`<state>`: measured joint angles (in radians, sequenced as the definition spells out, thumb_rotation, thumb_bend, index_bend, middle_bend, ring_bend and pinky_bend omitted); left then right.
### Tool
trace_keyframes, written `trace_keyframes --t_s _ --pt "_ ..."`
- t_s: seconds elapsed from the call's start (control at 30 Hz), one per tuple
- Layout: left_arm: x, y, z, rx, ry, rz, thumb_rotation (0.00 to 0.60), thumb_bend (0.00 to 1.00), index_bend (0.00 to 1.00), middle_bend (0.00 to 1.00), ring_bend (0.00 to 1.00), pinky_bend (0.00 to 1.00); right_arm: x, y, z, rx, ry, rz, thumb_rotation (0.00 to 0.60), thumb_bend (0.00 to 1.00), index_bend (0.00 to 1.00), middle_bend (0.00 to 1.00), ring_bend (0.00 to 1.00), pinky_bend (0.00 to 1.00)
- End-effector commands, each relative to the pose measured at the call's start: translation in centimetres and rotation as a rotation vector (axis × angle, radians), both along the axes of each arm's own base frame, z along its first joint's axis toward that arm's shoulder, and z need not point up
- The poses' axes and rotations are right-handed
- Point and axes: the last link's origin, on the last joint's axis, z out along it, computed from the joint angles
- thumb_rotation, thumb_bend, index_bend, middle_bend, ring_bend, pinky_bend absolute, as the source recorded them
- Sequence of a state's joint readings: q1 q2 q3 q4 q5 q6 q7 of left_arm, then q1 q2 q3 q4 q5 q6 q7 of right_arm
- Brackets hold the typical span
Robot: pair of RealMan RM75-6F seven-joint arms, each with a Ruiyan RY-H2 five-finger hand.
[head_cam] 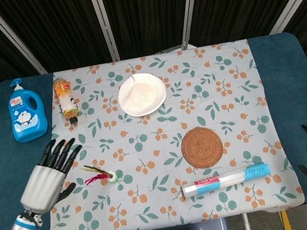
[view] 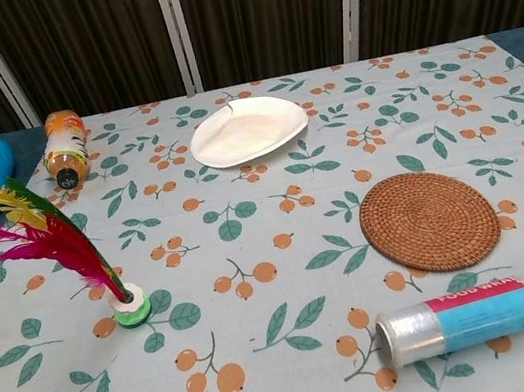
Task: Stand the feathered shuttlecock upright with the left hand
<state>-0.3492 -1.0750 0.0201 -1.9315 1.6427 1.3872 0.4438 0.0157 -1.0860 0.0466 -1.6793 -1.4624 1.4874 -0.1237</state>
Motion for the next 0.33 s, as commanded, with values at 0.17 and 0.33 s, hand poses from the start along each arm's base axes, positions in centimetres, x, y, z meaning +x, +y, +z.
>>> trace_keyframes --t_s 0.17,0.33 --pt "-6.8 -3.2 1.7 0.079 -0.067 0.222 0.600 0.21 0.04 0.00 0.00 0.00 0.1 -0.1 -0.1 0.003 0.009 0.004 0.600 0.12 0.00 0.00 0.00 0.00" --pt "-10.2 -4.6 2.0 0.135 -0.047 0.261 0.600 0.20 0.02 0.00 0.00 0.00 0.1 -0.1 -0.2 0.003 0.009 0.004 0.600 0.12 0.00 0.00 0.00 0.00"
